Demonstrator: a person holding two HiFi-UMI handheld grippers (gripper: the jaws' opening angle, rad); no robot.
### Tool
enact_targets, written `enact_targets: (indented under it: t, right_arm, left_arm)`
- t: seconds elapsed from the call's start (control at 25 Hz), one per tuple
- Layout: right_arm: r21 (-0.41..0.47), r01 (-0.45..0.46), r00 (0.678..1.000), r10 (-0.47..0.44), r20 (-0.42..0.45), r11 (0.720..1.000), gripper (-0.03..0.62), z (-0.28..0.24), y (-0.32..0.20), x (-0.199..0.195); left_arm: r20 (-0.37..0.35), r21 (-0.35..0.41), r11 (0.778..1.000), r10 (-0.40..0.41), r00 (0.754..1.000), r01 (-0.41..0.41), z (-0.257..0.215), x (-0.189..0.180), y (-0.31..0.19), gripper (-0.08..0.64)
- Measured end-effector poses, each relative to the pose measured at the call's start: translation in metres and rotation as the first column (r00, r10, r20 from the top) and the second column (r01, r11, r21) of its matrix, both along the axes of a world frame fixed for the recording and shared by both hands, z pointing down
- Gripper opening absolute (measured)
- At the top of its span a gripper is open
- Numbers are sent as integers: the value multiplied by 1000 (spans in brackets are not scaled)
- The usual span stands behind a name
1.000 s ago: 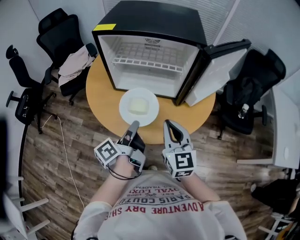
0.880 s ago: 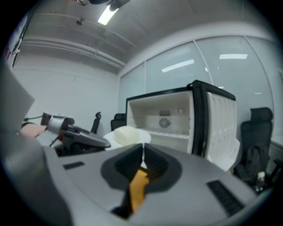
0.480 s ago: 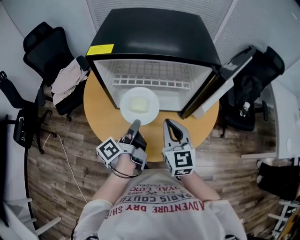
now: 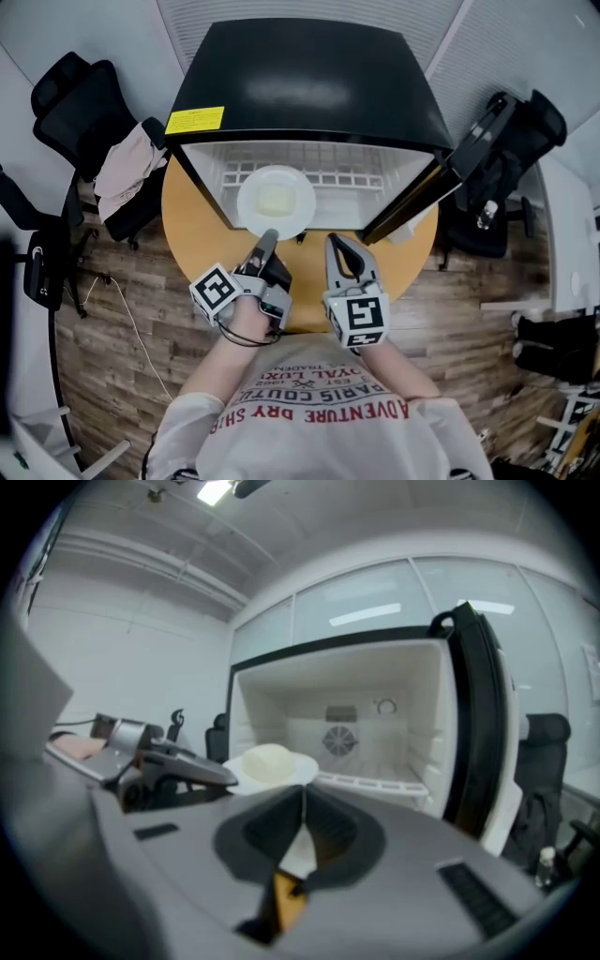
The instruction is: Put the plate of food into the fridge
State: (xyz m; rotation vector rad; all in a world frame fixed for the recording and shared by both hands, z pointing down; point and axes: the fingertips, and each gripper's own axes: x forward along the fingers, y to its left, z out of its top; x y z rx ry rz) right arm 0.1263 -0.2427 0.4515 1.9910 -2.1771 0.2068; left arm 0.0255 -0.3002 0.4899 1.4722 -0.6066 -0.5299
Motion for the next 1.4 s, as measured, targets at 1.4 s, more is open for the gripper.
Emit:
enact_targets:
  t: [1.4]
  right_arm:
    - [-49, 16, 1000, -16, 3, 999, 29, 12, -62, 27]
  left_arm:
    - [18, -30, 1000, 4, 1000, -3, 5, 42, -74, 35]
